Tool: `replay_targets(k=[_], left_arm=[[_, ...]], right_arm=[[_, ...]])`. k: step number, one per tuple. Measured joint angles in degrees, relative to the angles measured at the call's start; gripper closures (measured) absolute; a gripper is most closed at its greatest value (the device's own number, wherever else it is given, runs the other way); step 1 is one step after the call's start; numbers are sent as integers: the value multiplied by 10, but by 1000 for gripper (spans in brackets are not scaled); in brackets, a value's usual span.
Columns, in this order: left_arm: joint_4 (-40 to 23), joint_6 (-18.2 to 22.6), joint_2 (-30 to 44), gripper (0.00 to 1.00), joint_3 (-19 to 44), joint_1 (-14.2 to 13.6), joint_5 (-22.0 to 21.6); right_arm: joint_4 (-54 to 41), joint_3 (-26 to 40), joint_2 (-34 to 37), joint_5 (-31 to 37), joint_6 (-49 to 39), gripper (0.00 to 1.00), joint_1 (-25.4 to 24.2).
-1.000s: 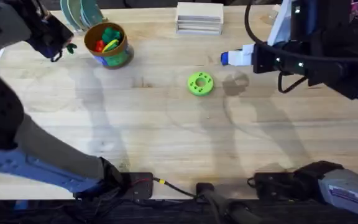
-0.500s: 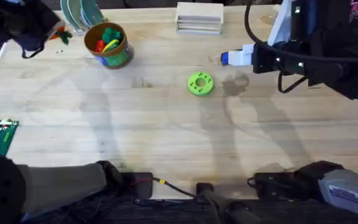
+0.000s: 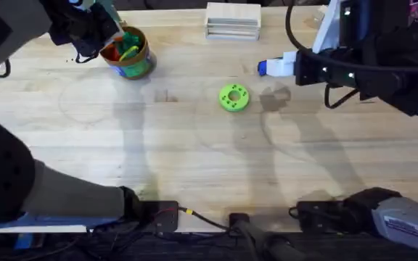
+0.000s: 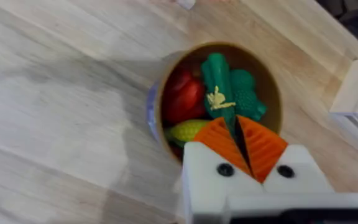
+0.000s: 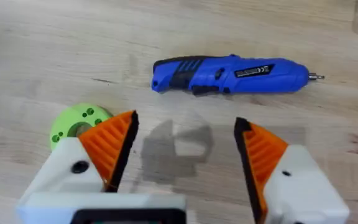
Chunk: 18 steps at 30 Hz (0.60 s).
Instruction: Pick up the gripper from the table and insert it into the empty holder that is missing its gripper. Then pick up a screw, insert it into the mounting hole, and use the screwdriver to tighten it. Finally, clean up the table by picking up the vegetable and placing it into the bucket.
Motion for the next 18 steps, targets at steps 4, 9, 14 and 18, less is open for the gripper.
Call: replay_targets(k=[4,9,14,18], left_arm=[[-1,0,0,987,0,0,-37],[-12,0,0,987,0,0,-50],[-20,1,0,902,0,0,-53],[-20,1,0,589,0,0,-59]], right_arm=[[0,0,0,0,0,10,0],[0,0,0,0,0,10,0],[0,0,0,0,0,10,0],[0,0,0,0,0,10,0]])
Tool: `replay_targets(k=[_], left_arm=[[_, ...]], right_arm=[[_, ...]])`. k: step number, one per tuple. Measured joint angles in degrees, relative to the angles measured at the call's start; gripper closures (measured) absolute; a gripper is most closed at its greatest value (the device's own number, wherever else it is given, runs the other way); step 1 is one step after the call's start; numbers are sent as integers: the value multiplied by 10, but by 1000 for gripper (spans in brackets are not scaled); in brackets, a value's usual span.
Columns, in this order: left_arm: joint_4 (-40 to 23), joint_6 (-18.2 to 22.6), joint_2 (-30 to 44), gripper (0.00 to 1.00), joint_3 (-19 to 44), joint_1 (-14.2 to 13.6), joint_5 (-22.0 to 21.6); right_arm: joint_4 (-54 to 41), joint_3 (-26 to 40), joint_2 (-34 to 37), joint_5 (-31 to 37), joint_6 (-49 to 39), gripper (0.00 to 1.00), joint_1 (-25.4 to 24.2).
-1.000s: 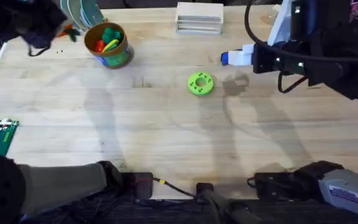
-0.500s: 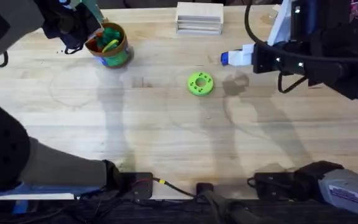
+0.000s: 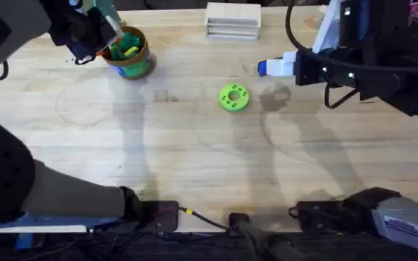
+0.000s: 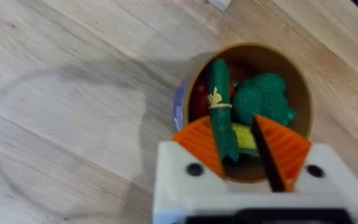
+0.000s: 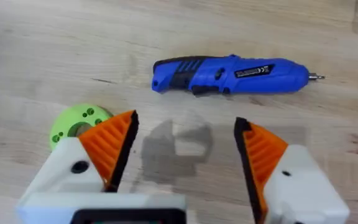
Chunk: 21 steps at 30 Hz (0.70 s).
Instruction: Pick up the gripper from the table and insert it into the empty holder that is missing its gripper. Then pick up a screw, insert it into the mounting hole, and use the screwdriver to tighten it. Finally, clean up the table by picking up the vegetable and placing it into the bucket.
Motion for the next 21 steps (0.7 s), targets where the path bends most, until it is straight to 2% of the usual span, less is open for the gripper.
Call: replay_targets(k=[2,5,6,11,15,20,21], left_arm=[[0,2,0,414,0,0,1],[2,0,0,73,0,0,15],[4,0,-1,22,0,0,20],[-1,11,-32,6,0,0,38],[-23,45,-98,6,0,-1,45],[-91,130,-202,6,0,-18,75],[-138,187,-259,6,0,-40,94]], right_arm=[[0,0,0,0,0,10,0],[0,0,0,0,0,10,0],[0,0,0,0,0,10,0],[0,0,0,0,0,10,0],[0,0,0,0,0,11,0],[-1,-1,-15,0,0,10,7],[-1,-1,-42,0,0,10,14]])
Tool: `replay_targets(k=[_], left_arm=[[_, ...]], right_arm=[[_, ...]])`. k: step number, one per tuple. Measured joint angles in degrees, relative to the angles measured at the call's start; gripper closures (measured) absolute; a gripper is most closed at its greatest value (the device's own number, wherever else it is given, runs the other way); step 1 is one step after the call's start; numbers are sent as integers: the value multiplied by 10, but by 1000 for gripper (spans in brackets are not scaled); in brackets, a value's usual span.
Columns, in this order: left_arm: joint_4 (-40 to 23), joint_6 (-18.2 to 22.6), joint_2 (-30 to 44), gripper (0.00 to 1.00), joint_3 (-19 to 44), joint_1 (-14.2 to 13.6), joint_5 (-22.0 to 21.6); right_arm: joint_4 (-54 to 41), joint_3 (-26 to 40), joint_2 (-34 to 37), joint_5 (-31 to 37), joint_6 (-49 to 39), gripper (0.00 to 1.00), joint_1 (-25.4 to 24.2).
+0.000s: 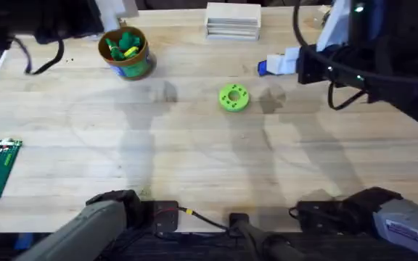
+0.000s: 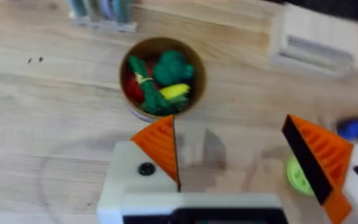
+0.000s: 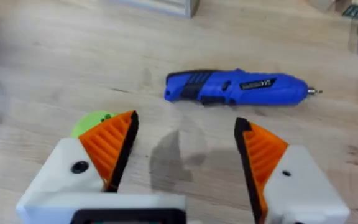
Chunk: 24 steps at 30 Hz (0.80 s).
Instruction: Pick up the gripper from the table and insert it into the empty holder that is missing its gripper. Then pick up a screw, insert it into the mounting hole, and use the screwdriver to tighten it. Finally, clean up the table by picking up the vegetable and placing it into the bucket.
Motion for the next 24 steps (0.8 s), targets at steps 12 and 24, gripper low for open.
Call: replay_targets(k=[12,24], left_arm=[[-121,98,-237,668,0,-89,58],[-122,98,-301,6,0,-89,67]], right_arm=[[0,0,-161,0,0,10,22],[-60,0,-171,0,0,10,22]])
